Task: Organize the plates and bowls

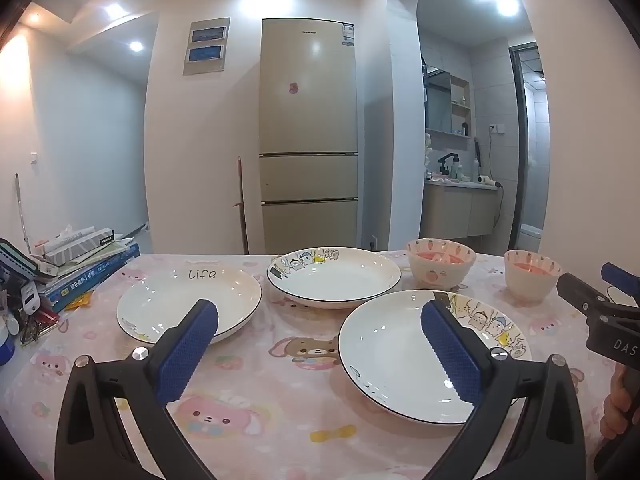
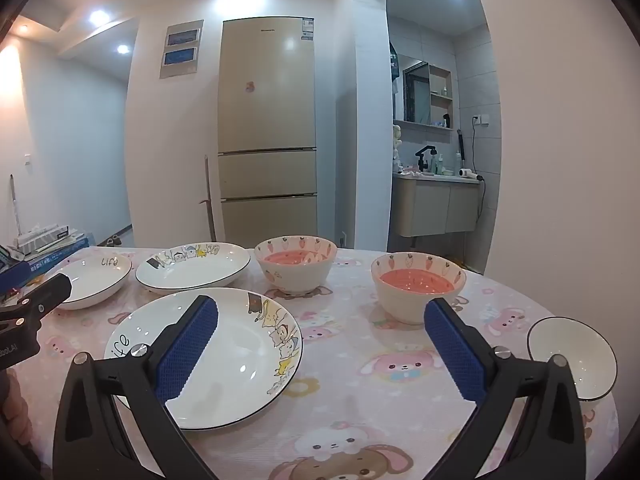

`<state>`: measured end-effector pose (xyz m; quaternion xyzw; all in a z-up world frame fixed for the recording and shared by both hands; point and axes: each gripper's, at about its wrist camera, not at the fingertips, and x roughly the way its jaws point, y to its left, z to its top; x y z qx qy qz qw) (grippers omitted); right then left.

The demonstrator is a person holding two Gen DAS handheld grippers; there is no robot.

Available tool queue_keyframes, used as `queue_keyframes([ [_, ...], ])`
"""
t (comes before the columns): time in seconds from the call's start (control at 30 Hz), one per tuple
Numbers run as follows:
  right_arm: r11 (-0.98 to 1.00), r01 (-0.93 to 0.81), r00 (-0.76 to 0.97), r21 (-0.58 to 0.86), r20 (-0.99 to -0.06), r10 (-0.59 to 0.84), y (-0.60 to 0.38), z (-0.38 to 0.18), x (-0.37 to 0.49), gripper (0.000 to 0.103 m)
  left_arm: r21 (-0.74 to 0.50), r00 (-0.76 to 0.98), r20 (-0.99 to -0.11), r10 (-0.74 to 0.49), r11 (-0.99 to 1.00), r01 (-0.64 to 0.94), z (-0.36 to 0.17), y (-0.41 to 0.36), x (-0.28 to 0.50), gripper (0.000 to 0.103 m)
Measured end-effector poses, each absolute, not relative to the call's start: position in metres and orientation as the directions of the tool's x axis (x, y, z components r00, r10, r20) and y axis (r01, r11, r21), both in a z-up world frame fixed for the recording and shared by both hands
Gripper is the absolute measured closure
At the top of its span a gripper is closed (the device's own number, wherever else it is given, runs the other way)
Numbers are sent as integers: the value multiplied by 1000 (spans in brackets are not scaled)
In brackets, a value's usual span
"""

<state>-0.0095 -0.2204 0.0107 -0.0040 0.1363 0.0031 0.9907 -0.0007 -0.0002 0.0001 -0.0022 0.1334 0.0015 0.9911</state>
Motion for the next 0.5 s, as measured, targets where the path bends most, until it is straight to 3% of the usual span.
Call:
queue_keyframes([
  [0.5,1000,-21,956,-12,-293,16,-220,7,-5,2,-8,962,-273,-9,1000,7,2,-3,-3,0],
])
